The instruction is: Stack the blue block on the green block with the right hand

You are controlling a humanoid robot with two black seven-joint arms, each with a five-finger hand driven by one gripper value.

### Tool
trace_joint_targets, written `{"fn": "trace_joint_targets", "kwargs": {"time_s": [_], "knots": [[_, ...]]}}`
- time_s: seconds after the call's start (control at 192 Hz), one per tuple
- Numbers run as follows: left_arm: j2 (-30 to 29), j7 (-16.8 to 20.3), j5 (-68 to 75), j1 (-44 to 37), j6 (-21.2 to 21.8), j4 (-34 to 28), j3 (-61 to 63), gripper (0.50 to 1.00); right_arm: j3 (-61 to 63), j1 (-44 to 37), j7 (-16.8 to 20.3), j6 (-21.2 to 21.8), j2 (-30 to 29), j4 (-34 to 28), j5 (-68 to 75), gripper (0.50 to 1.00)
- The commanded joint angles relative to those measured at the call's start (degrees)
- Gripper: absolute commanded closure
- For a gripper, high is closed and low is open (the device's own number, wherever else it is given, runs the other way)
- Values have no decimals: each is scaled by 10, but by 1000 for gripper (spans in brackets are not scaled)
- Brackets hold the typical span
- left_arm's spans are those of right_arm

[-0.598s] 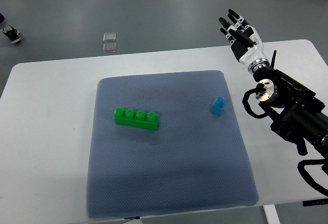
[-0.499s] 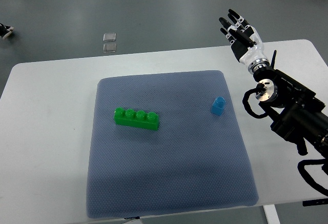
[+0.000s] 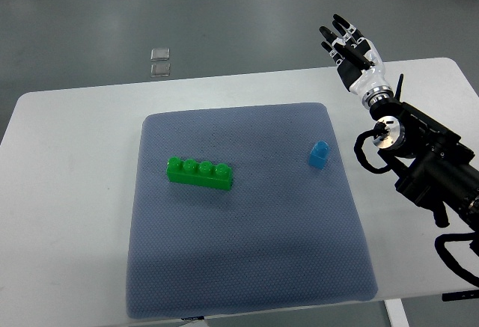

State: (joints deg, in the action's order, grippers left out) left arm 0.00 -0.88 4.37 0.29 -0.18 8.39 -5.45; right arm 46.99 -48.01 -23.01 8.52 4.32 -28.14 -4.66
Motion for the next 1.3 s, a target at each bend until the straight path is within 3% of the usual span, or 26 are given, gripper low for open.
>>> {"fn": "trace_joint_targets", "kwargs": {"time_s": [0.0, 0.848, 1.186, 1.296], "knots": [[0, 0, 0, 0, 0, 1, 0, 500, 1, 0, 0, -1, 1, 0, 1, 581], [0, 0, 0, 0, 0, 0, 0, 500, -8, -8, 1, -1, 7, -10, -13, 581], [0, 0, 0, 0, 0, 0, 0, 500, -100, -33, 1, 7, 76, -28, -202, 581], [0, 0, 0, 0, 0, 0, 0, 500, -131, -39, 1, 9, 114, -63, -294, 581]]}}
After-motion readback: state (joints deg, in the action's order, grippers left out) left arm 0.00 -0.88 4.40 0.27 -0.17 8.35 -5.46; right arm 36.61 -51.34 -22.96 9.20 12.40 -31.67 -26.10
